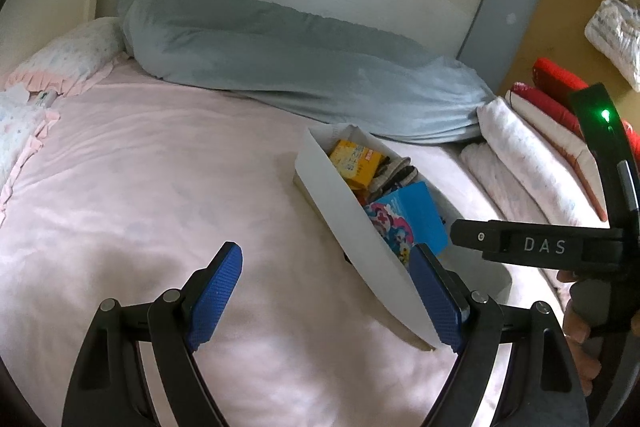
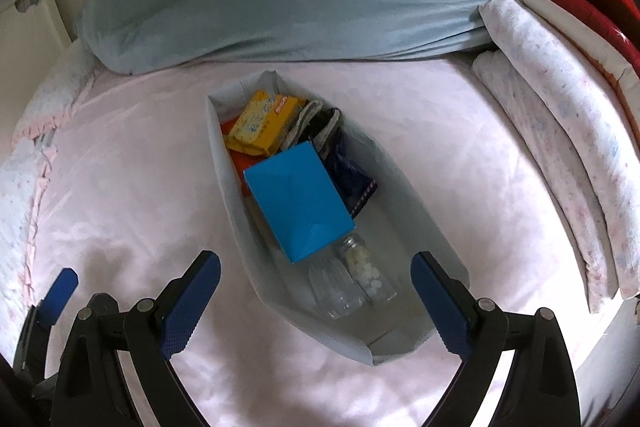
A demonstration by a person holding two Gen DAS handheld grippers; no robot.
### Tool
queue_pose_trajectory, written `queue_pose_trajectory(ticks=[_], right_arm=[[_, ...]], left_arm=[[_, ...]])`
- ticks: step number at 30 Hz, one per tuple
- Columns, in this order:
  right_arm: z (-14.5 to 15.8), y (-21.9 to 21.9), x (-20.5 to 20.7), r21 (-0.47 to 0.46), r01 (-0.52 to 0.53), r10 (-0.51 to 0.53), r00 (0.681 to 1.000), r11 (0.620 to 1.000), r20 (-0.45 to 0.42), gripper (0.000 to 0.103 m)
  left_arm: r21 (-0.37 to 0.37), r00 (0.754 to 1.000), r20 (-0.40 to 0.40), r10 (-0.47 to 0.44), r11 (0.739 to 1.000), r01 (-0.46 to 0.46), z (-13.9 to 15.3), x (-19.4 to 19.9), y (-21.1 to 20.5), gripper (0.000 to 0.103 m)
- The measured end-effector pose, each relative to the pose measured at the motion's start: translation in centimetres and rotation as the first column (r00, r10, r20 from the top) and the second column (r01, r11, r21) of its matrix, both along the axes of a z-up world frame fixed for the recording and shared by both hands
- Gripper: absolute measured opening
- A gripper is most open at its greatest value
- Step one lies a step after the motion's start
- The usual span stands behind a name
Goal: Organize objects
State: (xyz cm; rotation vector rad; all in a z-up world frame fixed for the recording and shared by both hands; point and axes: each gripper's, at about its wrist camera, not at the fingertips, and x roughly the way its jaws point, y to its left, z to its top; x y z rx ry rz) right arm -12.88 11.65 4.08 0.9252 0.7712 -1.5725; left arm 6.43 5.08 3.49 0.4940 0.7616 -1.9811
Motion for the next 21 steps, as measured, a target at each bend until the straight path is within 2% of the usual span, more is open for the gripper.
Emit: queue_pose_trajectory(ticks=[5,21], right_arm=[[-0.7,-0.3,-0.1,0.037,0.017,-0.017,1.0,0.999,-0.005,0.096],[-0.8,-0.4,1.1,0.017,0.018,-0.017,0.998,1.0,-0.062,0.096]], left_arm=[[-0.002,0.999,0.033,-0.009,1.0,0.009,-0.4,-1.3,0.1,0.085],[-0.046,0.997,0.047,-0.053,0.997,0.055,0.5,-3.4,1.6,0.085]])
